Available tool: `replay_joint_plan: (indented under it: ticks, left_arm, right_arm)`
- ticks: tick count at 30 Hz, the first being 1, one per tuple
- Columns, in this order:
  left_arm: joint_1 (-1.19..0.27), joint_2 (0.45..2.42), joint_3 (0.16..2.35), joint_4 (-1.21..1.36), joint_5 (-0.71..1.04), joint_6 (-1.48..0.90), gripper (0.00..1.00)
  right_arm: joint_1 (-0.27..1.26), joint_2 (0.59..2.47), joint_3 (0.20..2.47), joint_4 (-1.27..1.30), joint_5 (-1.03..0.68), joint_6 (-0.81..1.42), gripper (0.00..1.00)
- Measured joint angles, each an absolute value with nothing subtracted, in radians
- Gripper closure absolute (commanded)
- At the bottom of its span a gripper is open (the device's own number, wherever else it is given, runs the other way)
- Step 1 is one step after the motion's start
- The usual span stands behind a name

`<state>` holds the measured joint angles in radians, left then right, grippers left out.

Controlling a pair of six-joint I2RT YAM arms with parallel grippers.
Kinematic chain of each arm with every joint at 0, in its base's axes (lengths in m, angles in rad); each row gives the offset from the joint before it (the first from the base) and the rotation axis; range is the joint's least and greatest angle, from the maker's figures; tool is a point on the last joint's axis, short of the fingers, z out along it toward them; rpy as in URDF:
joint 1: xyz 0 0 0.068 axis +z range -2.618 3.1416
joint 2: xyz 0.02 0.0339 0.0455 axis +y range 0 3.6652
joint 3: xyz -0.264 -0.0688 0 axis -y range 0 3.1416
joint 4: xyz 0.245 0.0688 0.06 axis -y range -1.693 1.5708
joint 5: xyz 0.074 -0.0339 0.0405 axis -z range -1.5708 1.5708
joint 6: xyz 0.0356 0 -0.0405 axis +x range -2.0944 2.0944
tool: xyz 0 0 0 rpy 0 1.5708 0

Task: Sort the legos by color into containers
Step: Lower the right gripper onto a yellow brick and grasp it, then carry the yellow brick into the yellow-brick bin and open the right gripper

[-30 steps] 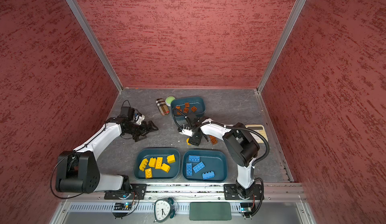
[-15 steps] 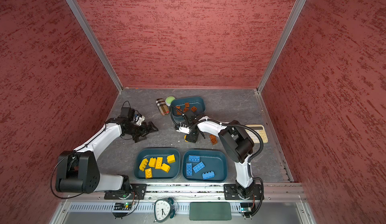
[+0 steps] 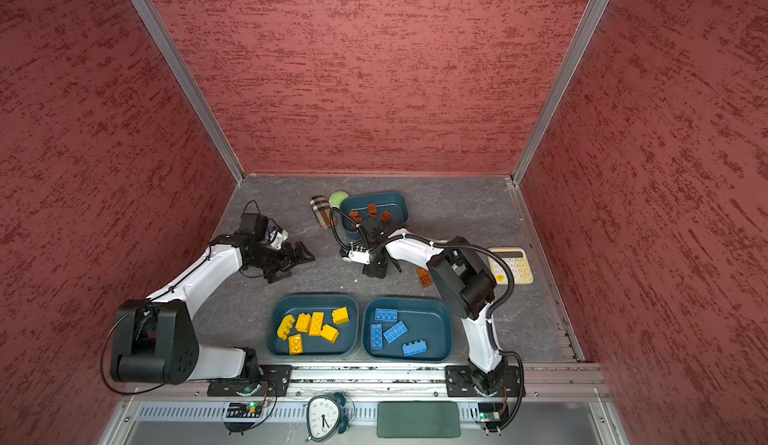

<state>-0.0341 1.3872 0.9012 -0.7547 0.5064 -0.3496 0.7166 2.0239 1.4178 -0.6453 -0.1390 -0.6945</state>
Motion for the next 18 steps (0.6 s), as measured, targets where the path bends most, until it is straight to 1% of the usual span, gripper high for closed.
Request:
replay_joint_plan:
  ticks: [2, 4, 8, 12, 18]
  left_arm:
    - [-0.034, 1.387, 0.901, -0.756, 0.504, -0.349, 0.01]
    - [-0.034, 1.387, 0.901, -0.756, 0.503, -0.349, 0.01]
    - [-0.034, 1.387, 0.901, -0.756, 0.503, -0.347, 0.01]
    - [-0.034, 1.387, 0.901, -0.756, 0.503, -0.346, 0.00]
    - [-0.034, 1.387, 0.907, -0.762, 0.504, -0.345, 0.00]
  right_arm:
    - [0.717, 2.024, 1.420, -0.649, -0.147, -0.696, 0.68]
    - [0.717, 2.024, 1.420, -0.653, -0.155, -0.688, 0.69]
    - [0.717, 2.010, 1.417, -0.653, -0.179, -0.677, 0.71]
    - [0.728, 1.946, 1.417, -0.658, -0.204, -0.657, 0.71]
    - [0.842, 1.820, 1.402, -0.661, -0.204, -0.639, 0.71]
